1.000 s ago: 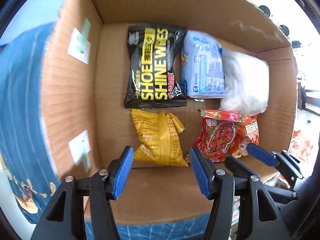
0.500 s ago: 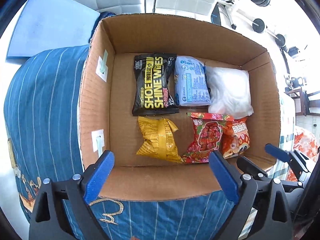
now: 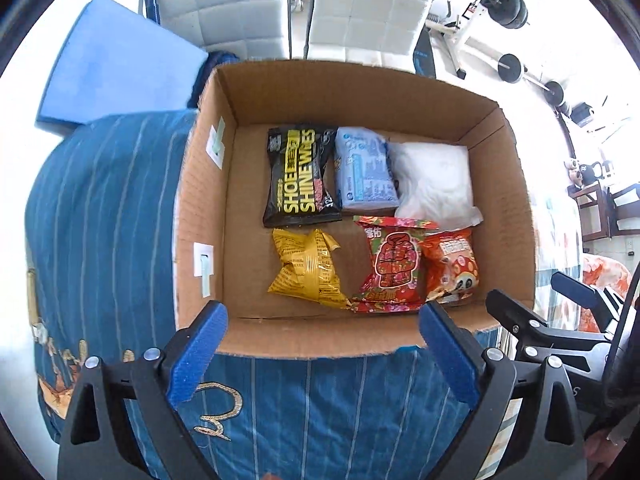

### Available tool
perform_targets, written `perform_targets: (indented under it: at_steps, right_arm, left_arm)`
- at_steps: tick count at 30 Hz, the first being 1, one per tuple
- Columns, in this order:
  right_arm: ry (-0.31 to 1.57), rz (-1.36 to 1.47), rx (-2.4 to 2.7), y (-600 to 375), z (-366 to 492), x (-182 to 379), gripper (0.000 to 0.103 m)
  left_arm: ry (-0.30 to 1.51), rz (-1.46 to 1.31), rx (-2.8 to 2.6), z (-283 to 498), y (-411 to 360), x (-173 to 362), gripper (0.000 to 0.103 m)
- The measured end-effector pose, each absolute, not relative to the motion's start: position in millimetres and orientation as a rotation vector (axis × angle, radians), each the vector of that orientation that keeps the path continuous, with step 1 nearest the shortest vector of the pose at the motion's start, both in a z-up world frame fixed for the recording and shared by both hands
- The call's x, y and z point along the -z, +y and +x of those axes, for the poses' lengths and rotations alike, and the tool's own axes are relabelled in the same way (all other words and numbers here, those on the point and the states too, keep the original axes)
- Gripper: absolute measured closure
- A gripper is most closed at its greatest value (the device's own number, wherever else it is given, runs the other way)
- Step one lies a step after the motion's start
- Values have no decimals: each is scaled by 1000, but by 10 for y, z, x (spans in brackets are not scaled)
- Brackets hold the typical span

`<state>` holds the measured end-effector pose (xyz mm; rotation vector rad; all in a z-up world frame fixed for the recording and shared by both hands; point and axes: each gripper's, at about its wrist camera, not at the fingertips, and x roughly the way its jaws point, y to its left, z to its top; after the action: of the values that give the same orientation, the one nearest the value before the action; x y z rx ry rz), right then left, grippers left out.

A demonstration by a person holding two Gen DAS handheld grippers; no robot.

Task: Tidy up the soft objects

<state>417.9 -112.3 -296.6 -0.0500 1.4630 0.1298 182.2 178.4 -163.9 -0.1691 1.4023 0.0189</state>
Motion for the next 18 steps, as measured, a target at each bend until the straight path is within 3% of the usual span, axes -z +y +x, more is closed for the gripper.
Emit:
perform_targets:
  at_steps: [7,18]
  right_arm:
    - [1362,-61,-147,-1207,3895,2486,0]
    - [1192,-19,-170,-1529,3125,1419,0]
  left_arm:
    - [1242,-27,-70,1489,1527,1049,5]
    - [1058,-58,-64,814,1389,177,5]
